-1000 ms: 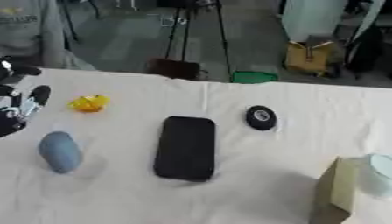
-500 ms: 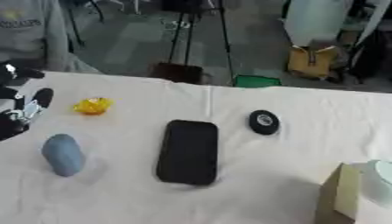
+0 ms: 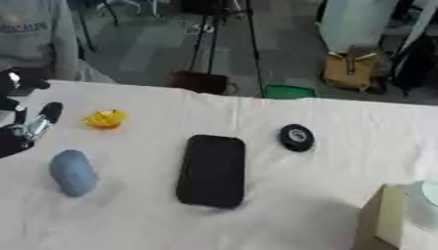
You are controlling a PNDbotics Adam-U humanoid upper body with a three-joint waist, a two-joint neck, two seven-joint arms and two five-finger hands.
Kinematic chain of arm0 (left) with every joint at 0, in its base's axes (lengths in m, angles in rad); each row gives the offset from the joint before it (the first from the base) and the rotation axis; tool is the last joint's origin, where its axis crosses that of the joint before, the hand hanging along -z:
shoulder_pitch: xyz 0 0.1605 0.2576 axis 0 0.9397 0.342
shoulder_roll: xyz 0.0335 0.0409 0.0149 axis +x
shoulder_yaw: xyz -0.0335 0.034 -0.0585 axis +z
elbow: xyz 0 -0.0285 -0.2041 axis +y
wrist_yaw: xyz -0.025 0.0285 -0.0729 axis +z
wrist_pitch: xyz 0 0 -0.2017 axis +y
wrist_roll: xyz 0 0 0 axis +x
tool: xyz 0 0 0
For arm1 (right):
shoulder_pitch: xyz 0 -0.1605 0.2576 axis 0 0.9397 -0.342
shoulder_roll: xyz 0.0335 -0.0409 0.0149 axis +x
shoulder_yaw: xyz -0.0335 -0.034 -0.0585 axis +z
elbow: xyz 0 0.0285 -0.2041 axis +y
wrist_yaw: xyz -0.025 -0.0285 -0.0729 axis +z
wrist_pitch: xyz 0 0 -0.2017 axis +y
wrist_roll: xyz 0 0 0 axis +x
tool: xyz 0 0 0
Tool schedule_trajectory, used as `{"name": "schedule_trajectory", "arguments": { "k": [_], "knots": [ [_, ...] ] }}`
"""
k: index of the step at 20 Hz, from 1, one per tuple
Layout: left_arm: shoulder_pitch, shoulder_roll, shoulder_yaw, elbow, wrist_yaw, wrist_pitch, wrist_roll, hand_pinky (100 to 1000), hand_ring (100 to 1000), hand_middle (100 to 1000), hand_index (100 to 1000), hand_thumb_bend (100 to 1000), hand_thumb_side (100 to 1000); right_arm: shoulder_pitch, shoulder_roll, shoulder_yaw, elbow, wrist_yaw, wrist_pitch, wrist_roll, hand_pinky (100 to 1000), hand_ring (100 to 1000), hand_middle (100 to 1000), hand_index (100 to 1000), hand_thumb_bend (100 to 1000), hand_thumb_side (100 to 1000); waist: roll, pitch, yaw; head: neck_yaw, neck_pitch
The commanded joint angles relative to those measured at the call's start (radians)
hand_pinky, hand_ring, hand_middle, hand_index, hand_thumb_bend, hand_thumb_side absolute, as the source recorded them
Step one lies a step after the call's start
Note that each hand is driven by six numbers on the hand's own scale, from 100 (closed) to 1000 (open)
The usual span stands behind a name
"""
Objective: Pick up objects on the table and place them in the box.
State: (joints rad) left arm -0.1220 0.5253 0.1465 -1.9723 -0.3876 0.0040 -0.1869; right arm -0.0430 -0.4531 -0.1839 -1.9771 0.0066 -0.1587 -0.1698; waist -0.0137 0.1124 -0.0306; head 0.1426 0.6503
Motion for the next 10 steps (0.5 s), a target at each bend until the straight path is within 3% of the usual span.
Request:
{"name": "schedule_trajectory", "arguments": {
  "k": [1, 6, 7, 8, 10],
  "knots": [
    [-0.003, 0.038, 0.018, -0.021, -0.018, 0.003, -0.01, 189, 794, 790, 892, 336, 560, -0.004, -0.024, -0.008, -0.023, -0.002, -0.001, 0.002, 595, 594, 767, 846, 594, 571, 0.003, -0.01, 0.001, 0.001, -0.011],
    [-0.002, 0.037, 0.026, -0.023, -0.017, 0.007, 0.0, 190, 794, 790, 892, 348, 566, -0.003, -0.024, -0.009, -0.023, -0.001, -0.001, 0.001, 596, 594, 767, 846, 594, 571, 0.002, -0.011, 0.0, -0.003, -0.023],
    [-0.001, 0.038, 0.027, -0.022, -0.018, 0.008, 0.001, 190, 795, 791, 894, 302, 598, -0.003, -0.024, -0.009, -0.023, -0.001, -0.001, 0.001, 596, 594, 767, 846, 584, 573, 0.002, -0.011, 0.0, -0.003, -0.023],
    [-0.002, 0.042, 0.029, -0.02, -0.023, 0.01, -0.002, 191, 796, 796, 897, 364, 586, -0.002, -0.023, -0.009, -0.023, -0.001, 0.0, 0.001, 595, 593, 767, 846, 594, 571, 0.002, -0.011, 0.001, -0.006, -0.021],
    [-0.003, 0.049, 0.036, -0.015, -0.039, 0.015, -0.011, 193, 801, 804, 902, 383, 597, -0.001, -0.023, -0.009, -0.023, -0.001, 0.001, 0.002, 595, 593, 767, 847, 594, 571, 0.003, -0.011, 0.002, -0.01, -0.017]
  ]
}}
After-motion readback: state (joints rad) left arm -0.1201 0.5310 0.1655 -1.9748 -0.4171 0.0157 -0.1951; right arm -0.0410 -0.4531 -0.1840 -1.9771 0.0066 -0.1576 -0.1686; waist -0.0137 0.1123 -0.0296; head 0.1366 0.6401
